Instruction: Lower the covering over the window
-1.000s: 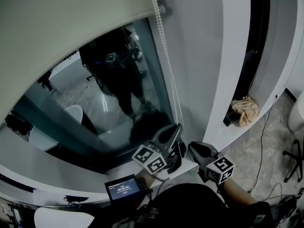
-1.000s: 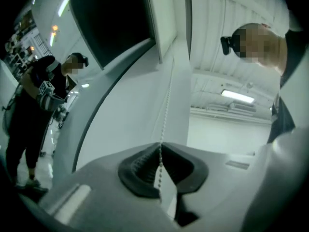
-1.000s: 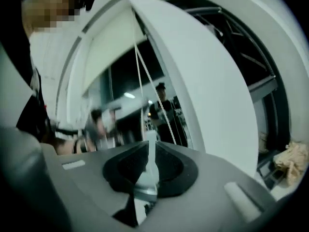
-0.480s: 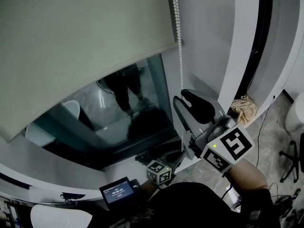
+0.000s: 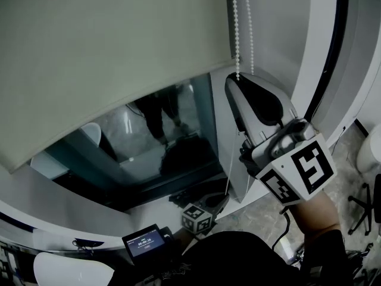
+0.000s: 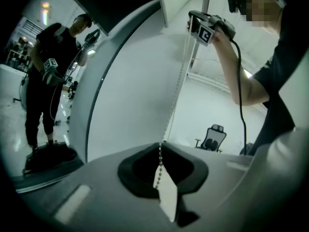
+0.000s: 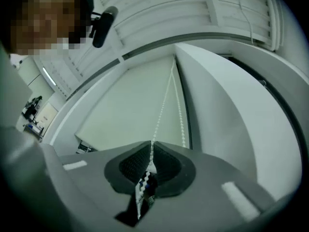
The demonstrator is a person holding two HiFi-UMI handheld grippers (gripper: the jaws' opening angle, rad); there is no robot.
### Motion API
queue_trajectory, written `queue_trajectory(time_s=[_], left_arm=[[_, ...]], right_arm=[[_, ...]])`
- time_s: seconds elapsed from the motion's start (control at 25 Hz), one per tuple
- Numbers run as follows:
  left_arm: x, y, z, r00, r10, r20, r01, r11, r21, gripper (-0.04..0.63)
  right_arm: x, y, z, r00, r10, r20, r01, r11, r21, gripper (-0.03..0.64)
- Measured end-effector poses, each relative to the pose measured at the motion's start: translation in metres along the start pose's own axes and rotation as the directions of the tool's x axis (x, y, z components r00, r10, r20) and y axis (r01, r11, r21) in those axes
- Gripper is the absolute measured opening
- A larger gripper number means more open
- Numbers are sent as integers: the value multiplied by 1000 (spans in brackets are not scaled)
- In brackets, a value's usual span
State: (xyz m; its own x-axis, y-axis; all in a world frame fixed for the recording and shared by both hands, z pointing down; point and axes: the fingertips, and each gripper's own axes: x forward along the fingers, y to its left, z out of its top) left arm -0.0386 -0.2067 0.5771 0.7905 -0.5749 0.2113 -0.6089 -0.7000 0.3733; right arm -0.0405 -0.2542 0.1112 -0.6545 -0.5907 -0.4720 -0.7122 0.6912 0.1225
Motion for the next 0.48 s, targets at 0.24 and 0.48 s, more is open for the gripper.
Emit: queue_trajectory(time_s=[0.24,0.48], left_arm=[[-12,5,8,999,42,18,-43,996,72,19],[-63,35,47,961,161,224,-166,986,3,66]], right_arm=[[-24,16,-22,1000,-11,2,11,962,-274,14],[-81,14,-153,962,-35,-269,-23,978,-209,14]])
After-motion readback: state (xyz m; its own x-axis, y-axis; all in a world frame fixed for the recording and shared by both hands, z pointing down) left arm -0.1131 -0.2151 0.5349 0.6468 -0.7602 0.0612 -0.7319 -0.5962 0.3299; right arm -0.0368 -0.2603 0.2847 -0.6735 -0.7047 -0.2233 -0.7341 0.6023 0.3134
